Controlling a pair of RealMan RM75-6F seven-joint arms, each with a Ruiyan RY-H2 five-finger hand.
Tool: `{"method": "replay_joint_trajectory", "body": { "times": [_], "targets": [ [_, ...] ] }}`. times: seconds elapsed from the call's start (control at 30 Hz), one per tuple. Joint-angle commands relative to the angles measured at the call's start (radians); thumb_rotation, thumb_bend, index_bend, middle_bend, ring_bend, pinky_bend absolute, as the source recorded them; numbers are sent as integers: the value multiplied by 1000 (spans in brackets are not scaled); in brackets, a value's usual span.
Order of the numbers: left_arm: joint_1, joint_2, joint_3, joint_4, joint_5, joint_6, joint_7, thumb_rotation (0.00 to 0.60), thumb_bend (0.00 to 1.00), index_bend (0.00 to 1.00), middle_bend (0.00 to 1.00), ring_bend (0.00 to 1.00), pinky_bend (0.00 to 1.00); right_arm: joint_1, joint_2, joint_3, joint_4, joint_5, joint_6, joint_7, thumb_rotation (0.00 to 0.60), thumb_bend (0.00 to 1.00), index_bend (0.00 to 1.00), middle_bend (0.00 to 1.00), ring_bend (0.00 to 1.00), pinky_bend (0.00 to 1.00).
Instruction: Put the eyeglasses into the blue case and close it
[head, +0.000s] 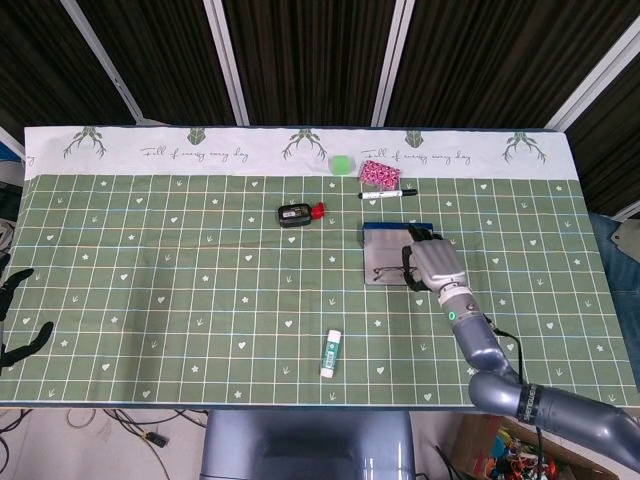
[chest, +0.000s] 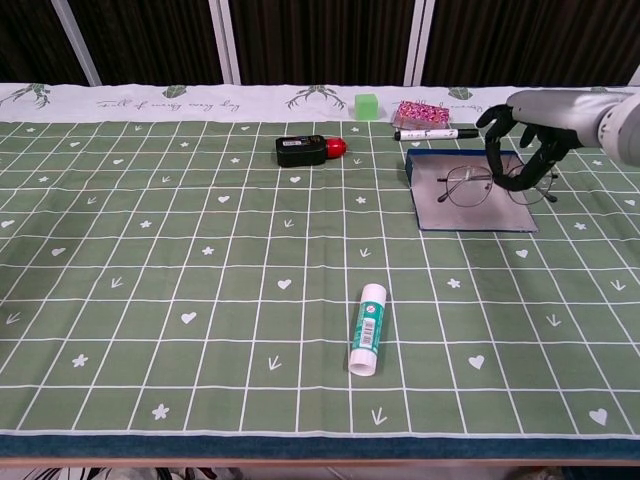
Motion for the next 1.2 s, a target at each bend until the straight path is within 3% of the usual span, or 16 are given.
{"method": "replay_joint_trajectory", "body": {
  "times": [0.03, 0.63, 1.2],
  "targets": [
    [0, 0, 0, -1, 0, 0, 1, 600, 250, 170, 0, 0, 0, 33, 0, 16, 49, 30, -39, 19, 600, 488, 617, 89, 117, 218],
    [-1, -3, -6, 5, -11, 0, 10, 600, 250, 170, 0, 0, 0, 125, -105, 2, 335, 80, -163, 126, 600, 488, 618, 87, 115, 218],
    [-3, -7, -7, 9, -13, -4, 19, 600, 250, 170, 0, 0, 0, 171, -185, -13, 512, 39, -211, 182, 600, 489, 618, 87, 115, 218]
  ]
}}
